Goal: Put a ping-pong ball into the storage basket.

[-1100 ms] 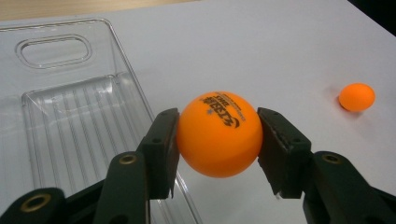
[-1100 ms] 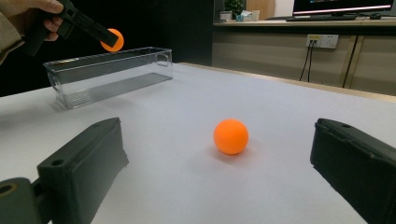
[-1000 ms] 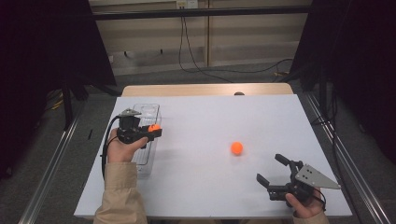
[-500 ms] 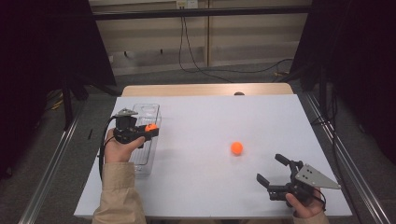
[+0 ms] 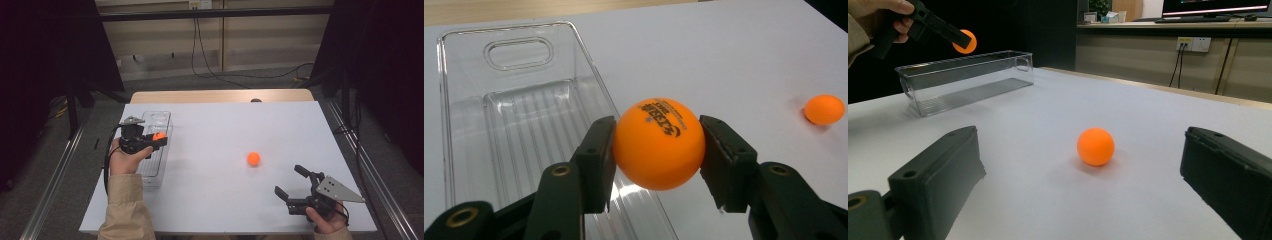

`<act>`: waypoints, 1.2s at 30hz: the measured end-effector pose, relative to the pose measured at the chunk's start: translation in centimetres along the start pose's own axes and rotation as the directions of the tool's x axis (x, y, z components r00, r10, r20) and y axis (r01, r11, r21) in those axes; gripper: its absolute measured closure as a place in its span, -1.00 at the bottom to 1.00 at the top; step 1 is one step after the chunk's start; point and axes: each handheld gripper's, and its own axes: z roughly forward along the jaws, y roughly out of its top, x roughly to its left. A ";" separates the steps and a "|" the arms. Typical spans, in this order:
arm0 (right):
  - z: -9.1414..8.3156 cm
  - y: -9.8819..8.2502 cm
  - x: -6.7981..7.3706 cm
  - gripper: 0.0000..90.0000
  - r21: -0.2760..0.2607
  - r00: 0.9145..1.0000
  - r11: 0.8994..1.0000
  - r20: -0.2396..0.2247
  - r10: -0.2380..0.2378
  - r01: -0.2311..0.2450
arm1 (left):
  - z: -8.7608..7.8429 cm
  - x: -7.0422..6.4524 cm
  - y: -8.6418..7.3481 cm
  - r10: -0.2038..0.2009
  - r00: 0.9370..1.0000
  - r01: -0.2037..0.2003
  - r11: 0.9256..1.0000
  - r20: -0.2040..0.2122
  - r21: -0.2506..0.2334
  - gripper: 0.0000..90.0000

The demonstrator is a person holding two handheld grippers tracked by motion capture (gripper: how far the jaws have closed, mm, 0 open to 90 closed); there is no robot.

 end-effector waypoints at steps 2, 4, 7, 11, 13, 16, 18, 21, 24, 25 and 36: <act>0.0 0.0 0.0 -0.95 0.000 1.000 1.000 -0.001 0.000 0.000 | -0.1 0.1 -0.1 -0.003 1.000 0.003 1.000 -0.007 -0.008 0.13; 0.0 0.0 0.0 -0.95 -0.001 1.000 1.000 -0.002 -0.001 0.001 | -0.2 0.3 -0.1 -0.005 1.000 0.005 1.000 -0.015 -0.007 0.13; 0.0 0.0 0.0 -0.95 -0.001 1.000 1.000 -0.002 0.000 0.000 | -0.2 0.4 -0.1 -0.004 1.000 0.004 1.000 -0.020 -0.007 0.13; 0.0 0.0 0.0 -0.95 -0.002 1.000 1.000 -0.001 -0.001 0.001 | -0.2 0.5 -0.2 -0.004 1.000 0.004 1.000 -0.028 -0.004 0.13; 0.0 0.0 0.0 -0.95 -0.002 1.000 1.000 -0.001 0.000 0.000 | -0.2 0.7 -0.3 0.001 0.999 -0.001 1.000 -0.036 -0.002 0.13; 0.0 0.0 0.0 -0.95 -0.003 1.000 1.000 -0.001 0.000 0.000 | -0.2 0.8 -0.4 -0.001 0.999 0.001 1.000 -0.048 0.002 0.13; 0.0 0.0 0.0 -0.95 -0.002 1.000 1.000 -0.002 -0.002 0.002 | -0.2 0.9 -0.4 -0.003 0.999 0.004 1.000 -0.053 0.004 0.13; 0.0 0.0 0.0 -0.95 -0.004 1.000 1.000 -0.004 0.000 0.000 | 0.0 1.1 -0.5 -0.005 0.998 0.005 1.000 -0.059 0.004 0.13; 0.0 0.0 0.0 -0.95 -0.004 1.000 1.000 -0.003 0.001 -0.001 | 0.1 1.3 -0.7 -0.006 0.998 0.006 1.000 -0.070 0.006 0.13; 0.0 0.0 0.0 -0.95 -0.004 1.000 1.000 -0.004 -0.001 0.001 | 0.1 1.4 -0.7 -0.007 0.997 0.008 1.000 -0.075 0.007 0.13; 0.0 0.0 0.0 -0.95 -0.003 1.000 1.000 -0.007 -0.003 0.003 | 0.2 2.2 -1.1 -0.016 0.993 0.017 1.000 -0.116 0.001 0.11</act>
